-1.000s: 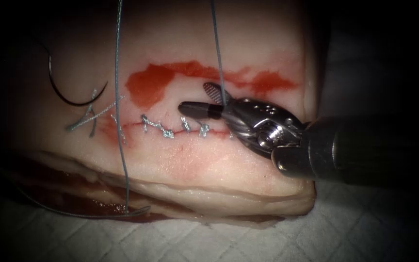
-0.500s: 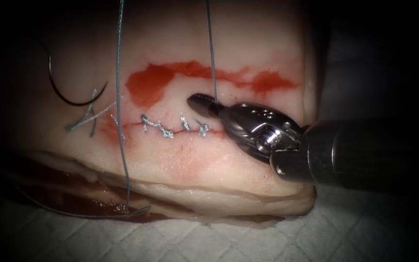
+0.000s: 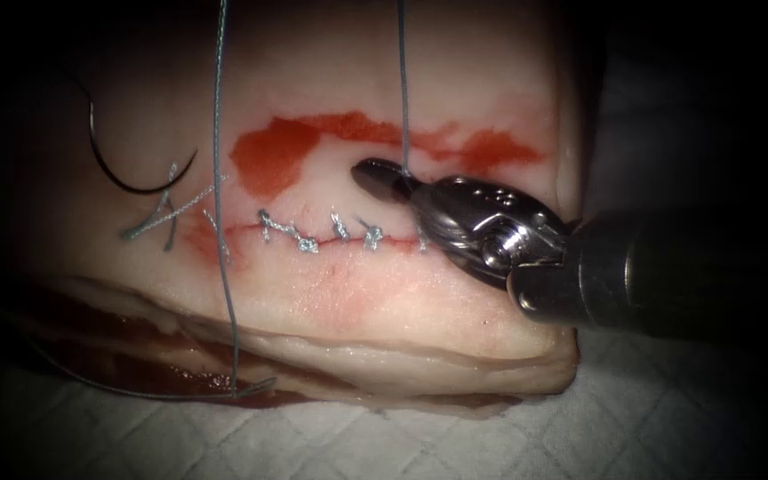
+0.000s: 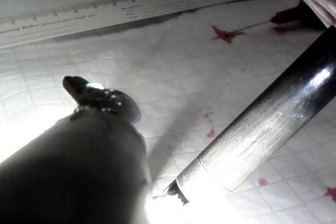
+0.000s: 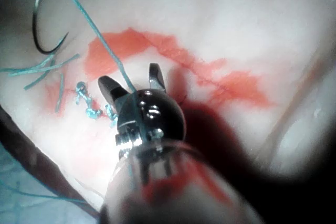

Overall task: Wound Closure
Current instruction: Cut the thread using the right tool, then grab the other tail of the thread and pull it taut with the left gripper

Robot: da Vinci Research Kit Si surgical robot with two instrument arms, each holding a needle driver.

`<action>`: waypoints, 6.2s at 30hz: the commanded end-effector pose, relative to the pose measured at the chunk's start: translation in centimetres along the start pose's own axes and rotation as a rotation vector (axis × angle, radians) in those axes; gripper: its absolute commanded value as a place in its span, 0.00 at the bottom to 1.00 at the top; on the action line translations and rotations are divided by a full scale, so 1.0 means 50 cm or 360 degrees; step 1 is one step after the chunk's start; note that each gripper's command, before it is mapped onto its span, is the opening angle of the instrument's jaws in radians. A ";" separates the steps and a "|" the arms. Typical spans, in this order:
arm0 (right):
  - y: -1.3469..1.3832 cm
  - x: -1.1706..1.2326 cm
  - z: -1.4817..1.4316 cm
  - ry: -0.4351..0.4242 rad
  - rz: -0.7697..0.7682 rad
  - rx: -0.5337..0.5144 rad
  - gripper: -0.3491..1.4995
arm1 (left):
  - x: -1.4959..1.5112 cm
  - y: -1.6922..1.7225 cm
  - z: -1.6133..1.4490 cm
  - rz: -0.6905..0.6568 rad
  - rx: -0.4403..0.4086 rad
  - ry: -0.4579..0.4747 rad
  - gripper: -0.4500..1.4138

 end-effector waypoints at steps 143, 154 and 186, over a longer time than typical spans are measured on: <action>-0.0135 -0.0073 -0.0347 -0.0538 -0.0102 0.0366 0.74 | 0.0327 0.0136 0.0164 0.0566 -0.0391 0.0809 0.00; -0.0146 -0.0028 -0.0314 -0.0584 -0.0154 0.0417 0.57 | 0.0462 0.0232 0.0236 0.0906 -0.0368 0.1019 0.22; -0.0107 -0.0026 -0.0301 -0.0570 -0.0170 0.0323 0.88 | 0.0217 -0.0058 0.0104 0.0917 0.0132 0.0556 0.75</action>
